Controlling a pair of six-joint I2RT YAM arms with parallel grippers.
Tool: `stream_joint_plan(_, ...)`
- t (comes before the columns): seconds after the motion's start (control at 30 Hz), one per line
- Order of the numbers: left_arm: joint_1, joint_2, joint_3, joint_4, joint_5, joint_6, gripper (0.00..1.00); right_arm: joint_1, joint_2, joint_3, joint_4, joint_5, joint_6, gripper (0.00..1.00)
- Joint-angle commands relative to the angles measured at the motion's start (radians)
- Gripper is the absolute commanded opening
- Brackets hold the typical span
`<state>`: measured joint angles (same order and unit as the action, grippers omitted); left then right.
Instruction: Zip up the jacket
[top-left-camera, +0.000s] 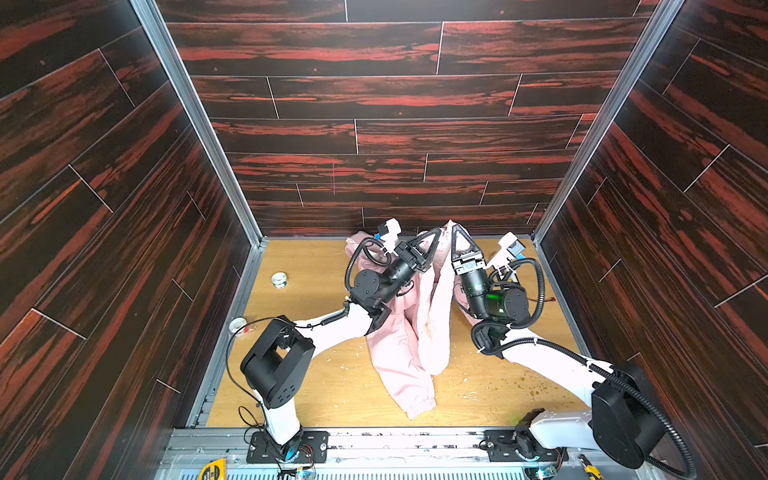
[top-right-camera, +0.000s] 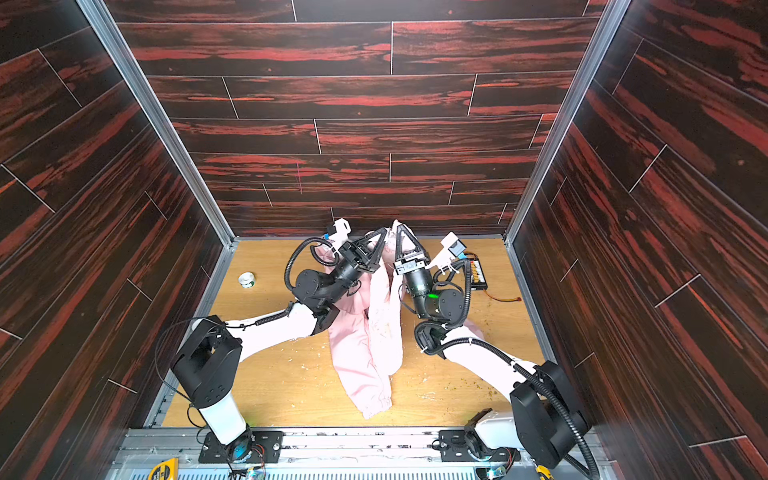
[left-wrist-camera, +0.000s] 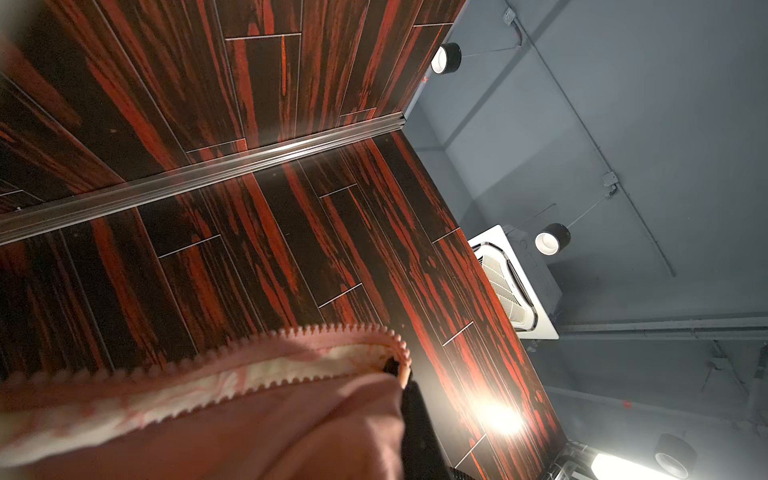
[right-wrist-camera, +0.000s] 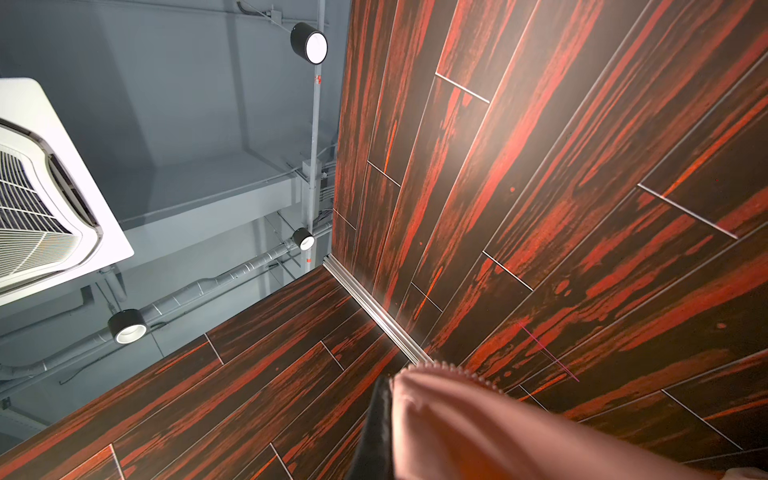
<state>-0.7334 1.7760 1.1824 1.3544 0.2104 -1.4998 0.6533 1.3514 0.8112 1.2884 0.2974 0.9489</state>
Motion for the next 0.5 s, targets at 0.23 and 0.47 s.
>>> stream_joint_plan(0.23,-0.006,-0.018,0.039,0.055,0.02,0.003,0.0,0.0,-0.039,0.009,0.034,0.028,-0.008,0.0)
stream_joint_plan(0.47,-0.006,-0.016,0.042,0.055,0.016,0.0,0.0,0.0,-0.039,0.001,0.047,0.001,-0.001,0.0)
